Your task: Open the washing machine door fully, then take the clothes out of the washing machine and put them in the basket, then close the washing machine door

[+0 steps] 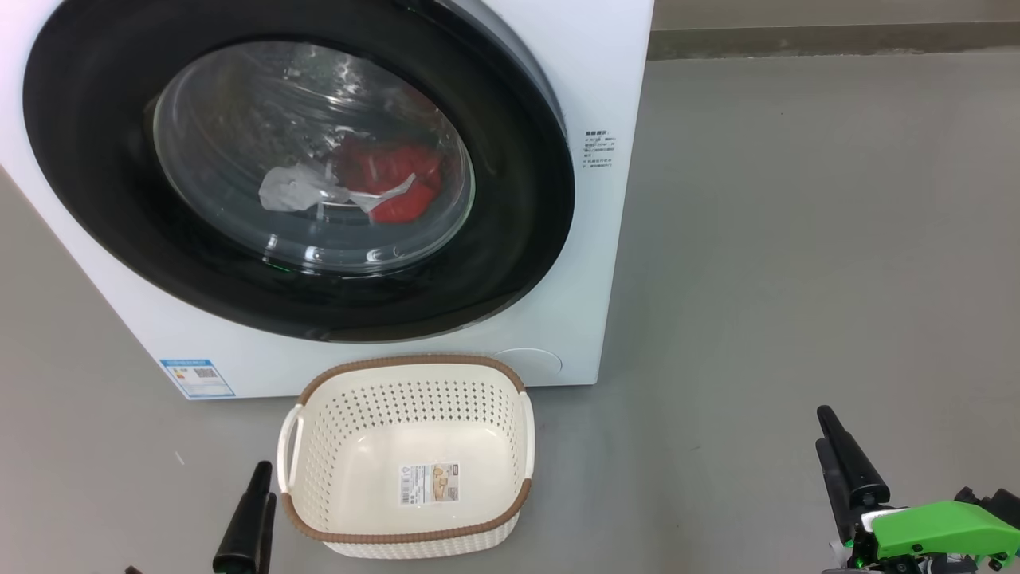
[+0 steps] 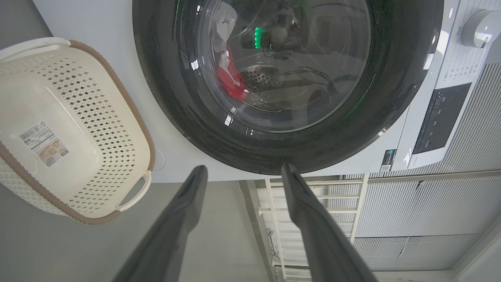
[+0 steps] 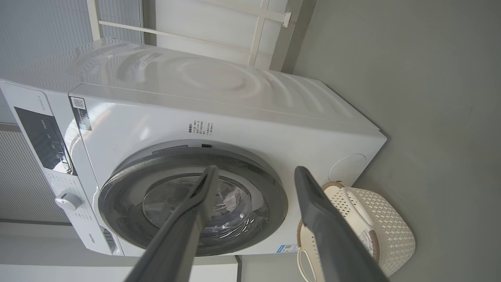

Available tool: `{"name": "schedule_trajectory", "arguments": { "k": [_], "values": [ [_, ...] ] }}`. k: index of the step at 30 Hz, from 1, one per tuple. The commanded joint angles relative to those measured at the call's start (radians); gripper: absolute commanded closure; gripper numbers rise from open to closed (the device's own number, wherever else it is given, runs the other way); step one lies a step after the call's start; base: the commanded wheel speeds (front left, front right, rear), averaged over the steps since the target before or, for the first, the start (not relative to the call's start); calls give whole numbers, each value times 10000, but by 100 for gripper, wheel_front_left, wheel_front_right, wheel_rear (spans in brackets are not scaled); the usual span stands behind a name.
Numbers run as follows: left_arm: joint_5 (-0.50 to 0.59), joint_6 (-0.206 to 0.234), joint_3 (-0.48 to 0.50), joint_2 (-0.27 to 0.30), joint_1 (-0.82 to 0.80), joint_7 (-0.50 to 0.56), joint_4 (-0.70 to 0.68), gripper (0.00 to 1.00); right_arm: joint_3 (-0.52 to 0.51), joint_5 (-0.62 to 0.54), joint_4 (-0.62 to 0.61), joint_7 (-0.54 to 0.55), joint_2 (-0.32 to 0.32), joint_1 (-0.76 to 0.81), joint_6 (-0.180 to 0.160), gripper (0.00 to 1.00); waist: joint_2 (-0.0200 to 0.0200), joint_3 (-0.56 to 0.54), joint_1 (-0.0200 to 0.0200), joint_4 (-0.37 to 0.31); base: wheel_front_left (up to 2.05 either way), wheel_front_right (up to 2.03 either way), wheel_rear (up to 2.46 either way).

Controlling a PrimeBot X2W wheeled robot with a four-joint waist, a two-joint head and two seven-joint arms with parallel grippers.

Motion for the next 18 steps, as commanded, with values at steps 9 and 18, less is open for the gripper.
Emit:
{"name": "schedule_trajectory", "arguments": {
  "k": [9, 18],
  "values": [
    [1842, -18, 97, 134, -52, -343, -642, 0, 221, -1350, -428, -365, -154, -303, 0, 0, 0, 34, -2, 14, 0, 0, 0],
    [3080, 44, 35, 135, 11, -580, -878, 0, 463, -2476, -499, -601, -238, -309, -1, 0, 0, 56, -2, 40, 0, 0, 0]
  ]
}}
